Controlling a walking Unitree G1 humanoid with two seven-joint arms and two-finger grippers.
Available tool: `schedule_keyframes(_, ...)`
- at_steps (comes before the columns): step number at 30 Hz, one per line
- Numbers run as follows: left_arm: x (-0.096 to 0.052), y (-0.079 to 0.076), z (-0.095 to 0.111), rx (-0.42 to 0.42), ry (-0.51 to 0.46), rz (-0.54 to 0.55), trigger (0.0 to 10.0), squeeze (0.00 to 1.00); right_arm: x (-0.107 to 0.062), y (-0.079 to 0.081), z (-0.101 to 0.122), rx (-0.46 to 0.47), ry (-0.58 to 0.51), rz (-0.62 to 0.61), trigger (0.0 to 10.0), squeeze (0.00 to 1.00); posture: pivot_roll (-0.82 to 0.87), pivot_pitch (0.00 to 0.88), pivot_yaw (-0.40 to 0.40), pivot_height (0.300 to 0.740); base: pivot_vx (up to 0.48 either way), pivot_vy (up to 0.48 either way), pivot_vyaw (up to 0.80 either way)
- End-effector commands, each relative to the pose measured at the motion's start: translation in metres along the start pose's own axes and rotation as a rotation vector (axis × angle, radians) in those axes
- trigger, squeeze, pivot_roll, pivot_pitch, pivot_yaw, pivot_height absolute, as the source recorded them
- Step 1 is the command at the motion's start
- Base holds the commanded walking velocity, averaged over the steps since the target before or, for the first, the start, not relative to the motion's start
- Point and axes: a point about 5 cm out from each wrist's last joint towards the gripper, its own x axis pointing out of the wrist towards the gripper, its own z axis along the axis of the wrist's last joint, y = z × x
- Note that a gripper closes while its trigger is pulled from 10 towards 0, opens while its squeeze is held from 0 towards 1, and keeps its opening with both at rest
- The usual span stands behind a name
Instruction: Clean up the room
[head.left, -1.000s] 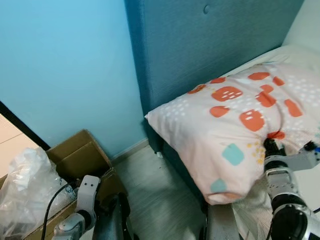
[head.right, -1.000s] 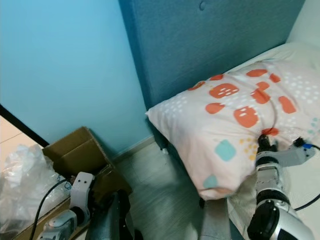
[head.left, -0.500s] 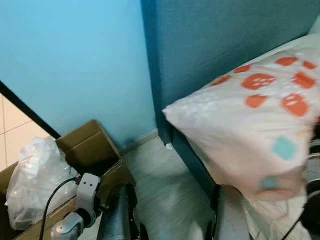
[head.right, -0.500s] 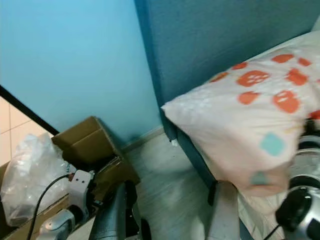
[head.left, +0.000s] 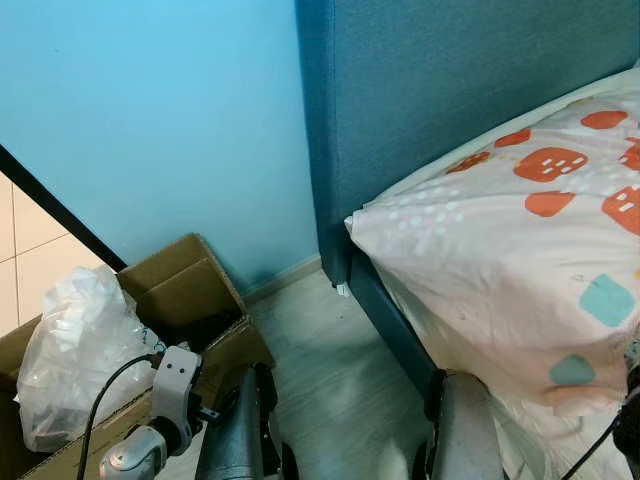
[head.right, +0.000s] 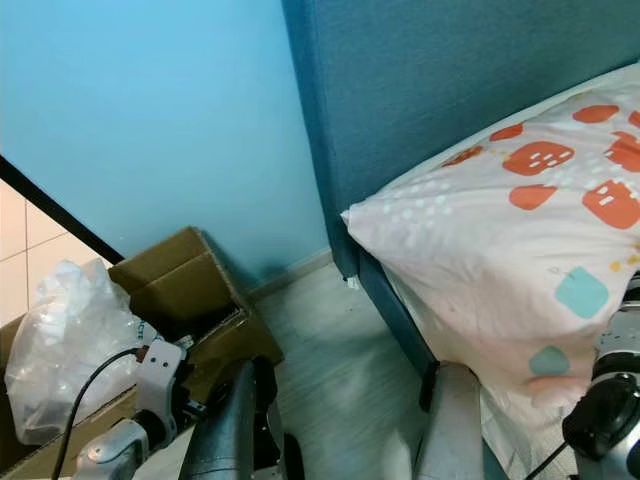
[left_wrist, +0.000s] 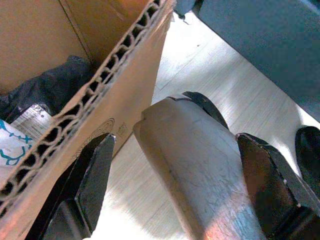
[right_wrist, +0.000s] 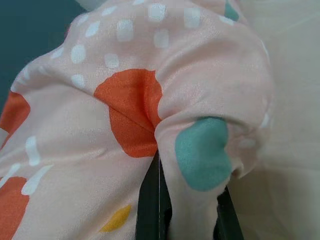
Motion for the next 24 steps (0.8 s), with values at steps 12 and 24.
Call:
schedule_keyframes(12, 0.0, -0.022, -0.027, -0.033, 0.123, -0.048, 10.0, 0.0, -0.01, -0.043, 0.023, -0.177, -0.114, -0.295, 10.0, 1.0, 0.23, 0.314, 0.063, 0.476, 0.0, 0.0, 0.0)
schedule_keyframes(24, 0.02, -0.036, -0.024, -0.043, 0.148, -0.07, 10.0, 0.0, 0.008, 0.018, 0.06, -0.506, -0.27, -0.077, 10.0, 1.0, 0.15, 0.217, 0.03, 0.476, 0.0, 0.0, 0.0)
